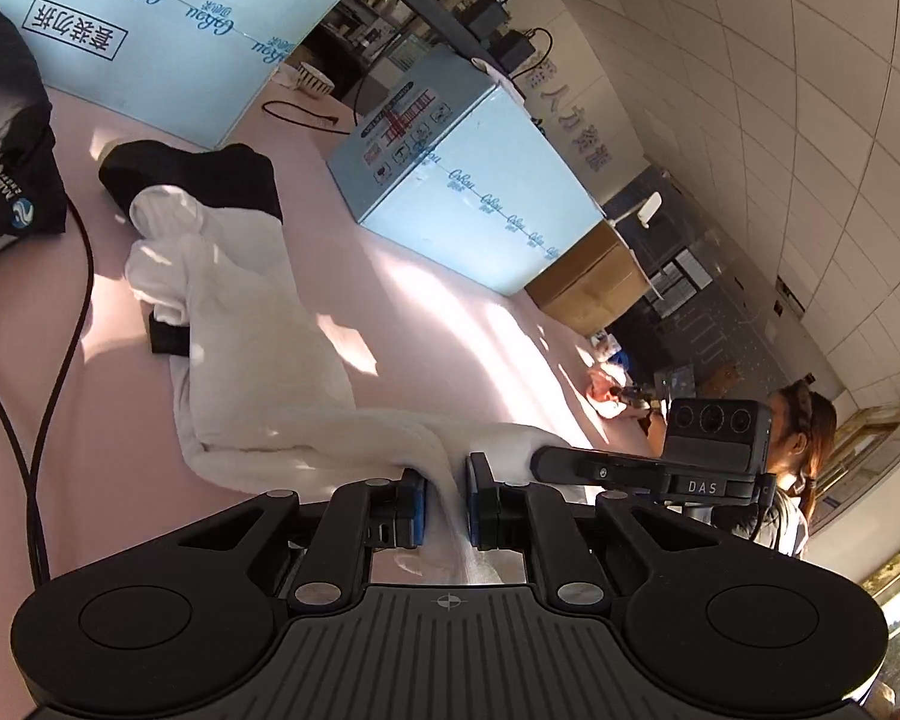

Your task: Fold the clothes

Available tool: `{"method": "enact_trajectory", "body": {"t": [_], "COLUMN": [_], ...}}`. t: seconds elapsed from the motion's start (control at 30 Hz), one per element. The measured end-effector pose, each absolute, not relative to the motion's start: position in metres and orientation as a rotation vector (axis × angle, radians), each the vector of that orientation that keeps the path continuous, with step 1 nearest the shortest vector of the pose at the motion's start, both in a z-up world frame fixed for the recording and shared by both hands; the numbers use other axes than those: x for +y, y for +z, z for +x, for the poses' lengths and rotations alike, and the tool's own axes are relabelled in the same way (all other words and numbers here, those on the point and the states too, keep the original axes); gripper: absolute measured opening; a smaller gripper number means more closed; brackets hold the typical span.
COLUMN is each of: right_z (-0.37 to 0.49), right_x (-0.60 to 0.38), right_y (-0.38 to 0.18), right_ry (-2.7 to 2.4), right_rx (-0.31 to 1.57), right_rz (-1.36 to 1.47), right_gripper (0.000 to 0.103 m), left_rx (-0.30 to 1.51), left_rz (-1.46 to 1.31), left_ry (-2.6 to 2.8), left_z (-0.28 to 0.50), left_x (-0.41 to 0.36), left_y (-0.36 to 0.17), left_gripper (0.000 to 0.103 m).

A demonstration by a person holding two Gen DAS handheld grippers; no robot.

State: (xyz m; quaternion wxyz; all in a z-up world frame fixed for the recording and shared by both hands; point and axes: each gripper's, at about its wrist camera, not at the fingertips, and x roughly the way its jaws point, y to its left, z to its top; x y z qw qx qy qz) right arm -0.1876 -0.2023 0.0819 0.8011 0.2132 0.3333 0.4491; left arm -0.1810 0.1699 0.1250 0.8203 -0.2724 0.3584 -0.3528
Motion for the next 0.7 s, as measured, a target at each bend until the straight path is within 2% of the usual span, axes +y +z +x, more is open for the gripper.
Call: {"method": "enact_trajectory", "body": {"t": [0.17,0.33,0.53,0.63,0.7], "right_z": [-0.092,0.003,0.100,0.127,0.138], "right_x": [-0.187,-0.168,-0.152,-0.145,-0.141], "right_y": [0.111,0.114,0.073,0.049,0.037], "right_ry": [0.932,0.881,0.820,0.780,0.764], "right_rx": [0.677,0.703,0.826,0.884,0.908], "right_rz": [0.469,0.484,0.581,0.603,0.606], "right_gripper": [0.008,0.008,0.012,0.014,0.021], "left_rx": [0.717,0.728,0.790,0.858,0.893], "left_rz": [-0.588,-0.565,-0.667,-0.692,-0.709], "left_ry": [-0.692,-0.611,-0.551,-0.508,-0.490], "left_z": [-0.095,-0.012,0.060,0.083,0.094], "left_x": [0.180,0.185,0.205,0.211,0.214], "left_y": [0.143,0.137,0.100,0.078,0.067], "left_gripper": [0.013,0.013,0.014,0.020,0.025]}}
